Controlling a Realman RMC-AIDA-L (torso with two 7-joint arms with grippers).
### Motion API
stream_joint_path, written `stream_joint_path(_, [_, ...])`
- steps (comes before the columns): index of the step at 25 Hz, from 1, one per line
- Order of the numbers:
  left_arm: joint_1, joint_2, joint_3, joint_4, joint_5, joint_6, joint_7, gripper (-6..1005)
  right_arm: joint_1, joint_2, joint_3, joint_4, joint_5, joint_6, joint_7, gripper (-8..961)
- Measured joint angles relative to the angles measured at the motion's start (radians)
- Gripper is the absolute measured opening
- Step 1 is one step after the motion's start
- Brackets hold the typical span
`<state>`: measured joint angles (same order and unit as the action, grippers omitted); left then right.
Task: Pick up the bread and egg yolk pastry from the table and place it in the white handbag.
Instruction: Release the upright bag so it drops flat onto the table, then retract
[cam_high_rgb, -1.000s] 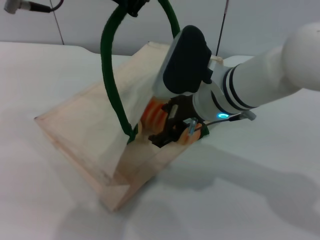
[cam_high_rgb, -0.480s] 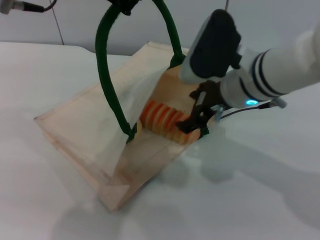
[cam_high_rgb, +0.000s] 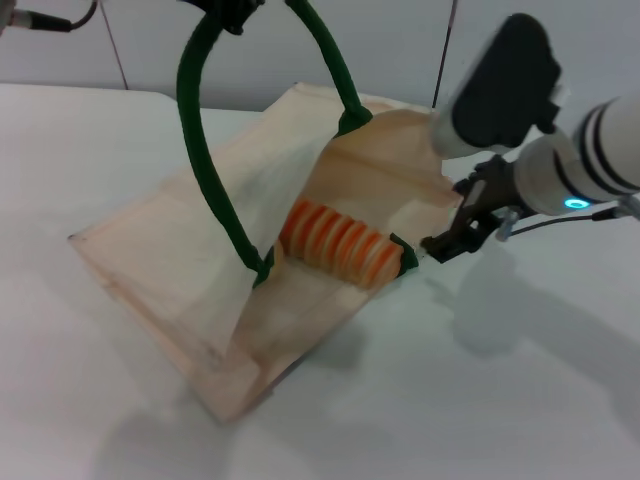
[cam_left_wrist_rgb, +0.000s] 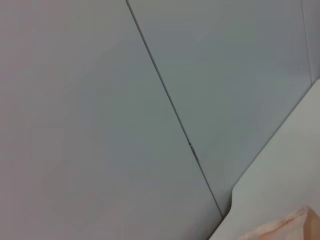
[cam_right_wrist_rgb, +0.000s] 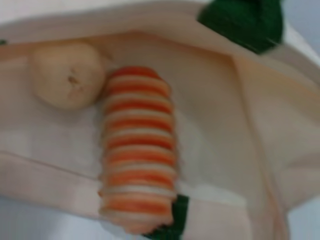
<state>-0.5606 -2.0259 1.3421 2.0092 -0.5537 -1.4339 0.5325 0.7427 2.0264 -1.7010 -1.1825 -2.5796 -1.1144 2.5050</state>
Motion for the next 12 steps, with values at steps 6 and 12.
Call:
stream_joint_path(6, [0.015, -0.002, 0.003, -0.025, -0.008, 0.017, 0.034, 154, -0.026, 0.000, 0.043, -0.020, -0.045, -0.023, 0.001, 878])
stream_joint_path(12, [0.016, -0.003, 0.010, -0.081, -0.022, 0.036, 0.057, 239, -0.040, 0.000, 0.085, -0.024, -0.073, -0.037, 0.002, 877])
